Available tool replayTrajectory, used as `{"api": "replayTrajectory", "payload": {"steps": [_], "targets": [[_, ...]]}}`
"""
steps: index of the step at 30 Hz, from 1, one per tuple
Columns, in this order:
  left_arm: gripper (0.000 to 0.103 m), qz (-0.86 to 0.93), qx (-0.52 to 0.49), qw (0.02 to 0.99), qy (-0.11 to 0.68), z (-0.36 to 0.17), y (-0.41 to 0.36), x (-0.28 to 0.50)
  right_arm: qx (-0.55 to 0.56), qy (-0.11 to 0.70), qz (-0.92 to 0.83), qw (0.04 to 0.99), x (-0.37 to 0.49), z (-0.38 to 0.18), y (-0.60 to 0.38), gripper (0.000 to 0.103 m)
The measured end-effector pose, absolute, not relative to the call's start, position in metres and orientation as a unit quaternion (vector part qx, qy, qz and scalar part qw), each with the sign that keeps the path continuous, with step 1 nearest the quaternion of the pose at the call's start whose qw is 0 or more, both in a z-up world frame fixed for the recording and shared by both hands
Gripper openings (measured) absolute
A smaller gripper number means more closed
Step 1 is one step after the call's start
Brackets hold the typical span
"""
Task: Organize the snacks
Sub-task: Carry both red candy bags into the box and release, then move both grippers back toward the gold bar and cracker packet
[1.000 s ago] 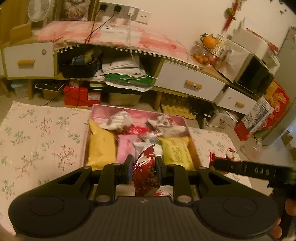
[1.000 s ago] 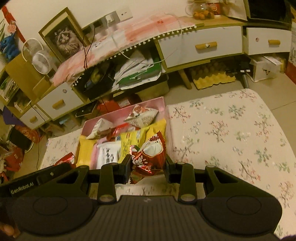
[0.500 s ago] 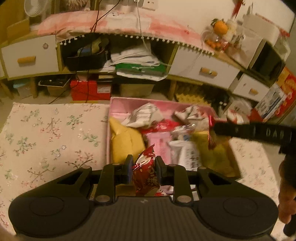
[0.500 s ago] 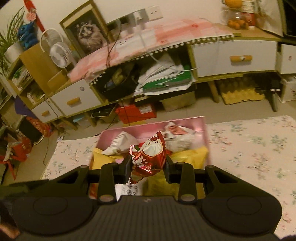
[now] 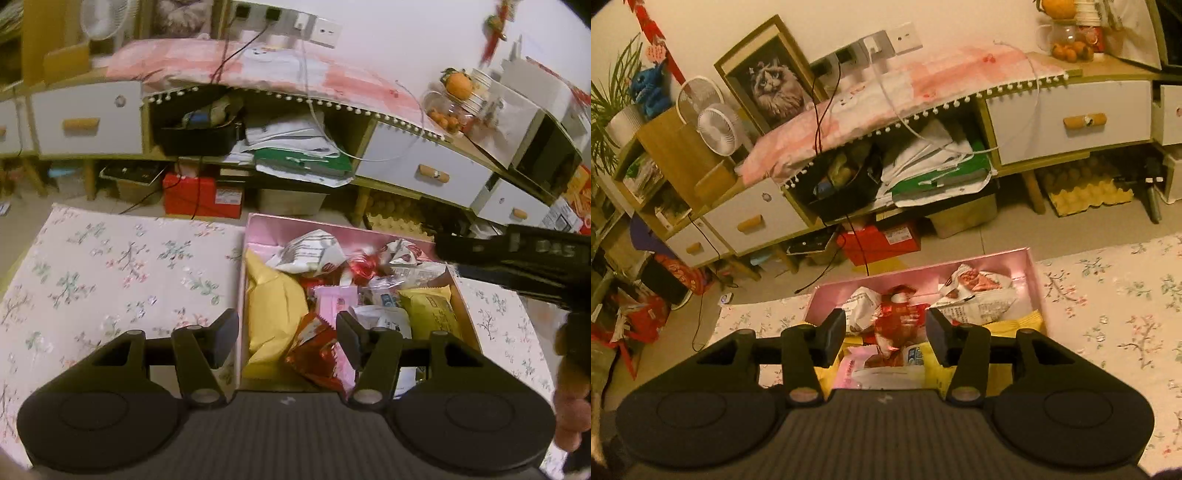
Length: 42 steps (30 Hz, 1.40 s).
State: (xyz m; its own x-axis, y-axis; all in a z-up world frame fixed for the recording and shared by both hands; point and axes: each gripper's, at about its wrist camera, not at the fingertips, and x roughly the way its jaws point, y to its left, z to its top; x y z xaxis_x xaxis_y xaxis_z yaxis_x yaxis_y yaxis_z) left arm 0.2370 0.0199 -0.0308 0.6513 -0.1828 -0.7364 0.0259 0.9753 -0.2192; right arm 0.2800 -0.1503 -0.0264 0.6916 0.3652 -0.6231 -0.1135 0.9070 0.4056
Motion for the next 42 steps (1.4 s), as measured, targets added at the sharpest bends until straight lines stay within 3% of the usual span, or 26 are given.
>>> {"api": "replayTrajectory", "payload": {"steps": [9, 14, 16, 21, 24, 34, 35, 37, 38, 40, 42], "targets": [[0.070, -0.059, -0.049, 0.903, 0.422, -0.002, 0.006, 0.202, 0.129, 0.387, 0.095, 0.908, 0.241, 0.009, -0.158, 0.045], [0.077, -0.110, -0.040, 0.889, 0.443, 0.005, -0.007, 0.167, 0.107, 0.402, 0.086, 0.905, 0.209, 0.021, -0.157, 0.051], [0.082, -0.129, -0.024, 0.876, 0.464, -0.001, -0.014, 0.152, 0.096, 0.420, 0.070, 0.900, 0.202, 0.020, -0.156, 0.053], [0.082, -0.134, 0.034, 0.850, 0.508, -0.031, -0.028, 0.126, 0.089, 0.460, 0.071, 0.880, 0.179, 0.001, -0.159, 0.061], [0.082, -0.134, 0.052, 0.842, 0.520, -0.042, -0.027, 0.122, 0.091, 0.491, 0.053, 0.864, 0.175, -0.016, -0.162, 0.056], [0.082, -0.183, 0.091, 0.814, 0.543, -0.081, -0.051, 0.111, 0.100, 0.499, 0.059, 0.859, 0.165, -0.020, -0.161, 0.056], [0.081, -0.184, 0.096, 0.811, 0.547, -0.087, -0.055, 0.110, 0.095, 0.501, 0.061, 0.858, 0.164, -0.020, -0.160, 0.056], [0.068, -0.174, 0.115, 0.802, 0.559, -0.103, -0.062, 0.110, 0.091, 0.506, 0.065, 0.855, 0.161, -0.023, -0.159, 0.056], [0.068, -0.170, 0.121, 0.804, 0.556, -0.106, -0.063, 0.110, 0.090, 0.508, 0.066, 0.854, 0.160, -0.024, -0.158, 0.056], [0.039, -0.170, 0.118, 0.809, 0.551, -0.102, -0.062, 0.113, 0.084, 0.512, 0.067, 0.852, 0.159, -0.027, -0.157, 0.056], [0.033, -0.163, 0.096, 0.809, 0.557, -0.098, -0.053, 0.120, 0.078, 0.515, 0.065, 0.851, 0.160, -0.030, -0.159, 0.056]]}}
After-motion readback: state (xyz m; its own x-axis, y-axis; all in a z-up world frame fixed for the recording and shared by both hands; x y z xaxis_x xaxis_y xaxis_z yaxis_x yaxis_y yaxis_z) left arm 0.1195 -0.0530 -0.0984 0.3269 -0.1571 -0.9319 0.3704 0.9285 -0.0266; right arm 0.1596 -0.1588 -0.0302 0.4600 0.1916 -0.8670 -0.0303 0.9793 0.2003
